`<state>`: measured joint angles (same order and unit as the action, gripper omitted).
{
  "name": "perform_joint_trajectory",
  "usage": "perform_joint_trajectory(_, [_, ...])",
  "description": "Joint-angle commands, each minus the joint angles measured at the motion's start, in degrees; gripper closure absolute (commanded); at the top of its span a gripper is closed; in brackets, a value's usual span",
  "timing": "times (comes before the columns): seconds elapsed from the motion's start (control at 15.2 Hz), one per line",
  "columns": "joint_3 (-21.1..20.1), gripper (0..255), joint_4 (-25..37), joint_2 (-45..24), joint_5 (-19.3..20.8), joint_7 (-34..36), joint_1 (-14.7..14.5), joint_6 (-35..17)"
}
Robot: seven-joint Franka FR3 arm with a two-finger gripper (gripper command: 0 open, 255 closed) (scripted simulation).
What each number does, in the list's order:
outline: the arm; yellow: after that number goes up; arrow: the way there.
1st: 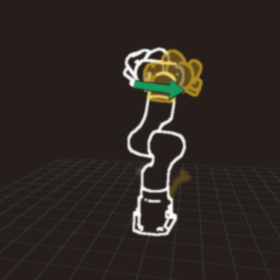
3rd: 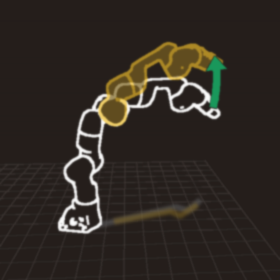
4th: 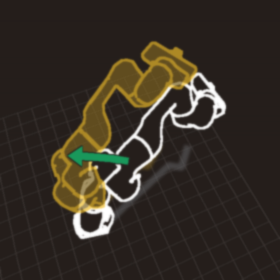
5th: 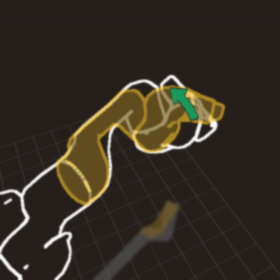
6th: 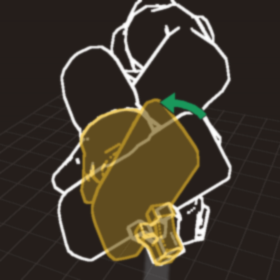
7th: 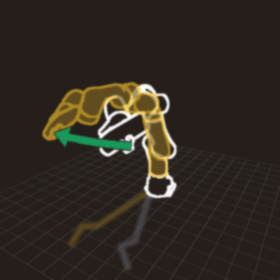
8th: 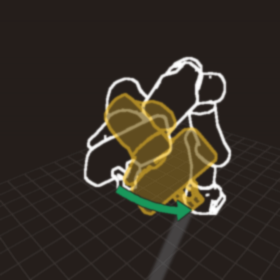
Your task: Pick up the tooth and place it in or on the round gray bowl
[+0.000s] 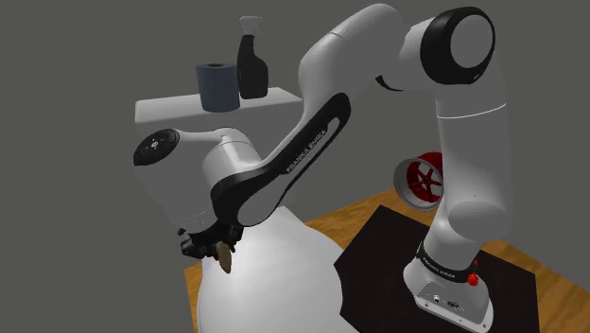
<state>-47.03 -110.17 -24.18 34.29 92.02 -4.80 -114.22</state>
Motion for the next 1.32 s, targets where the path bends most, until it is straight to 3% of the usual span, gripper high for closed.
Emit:
perform_joint_trajectory(0.0, [-0.4,255,0.1,1.0,-0.8,-0.8,0.6,0.6])
perform_joint_trajectory(0.53, [3.9,255,8.0,-4.0,2.3,-9.5,4.1,1.8])
perform_joint_trajectory(0.92, [7.2,255,17.8,-9.9,4.6,-16.4,5.2,4.0])
perform_joint_trajectory(1.25, [8.2,255,16.7,-11.7,6.1,-15.0,4.8,1.6])
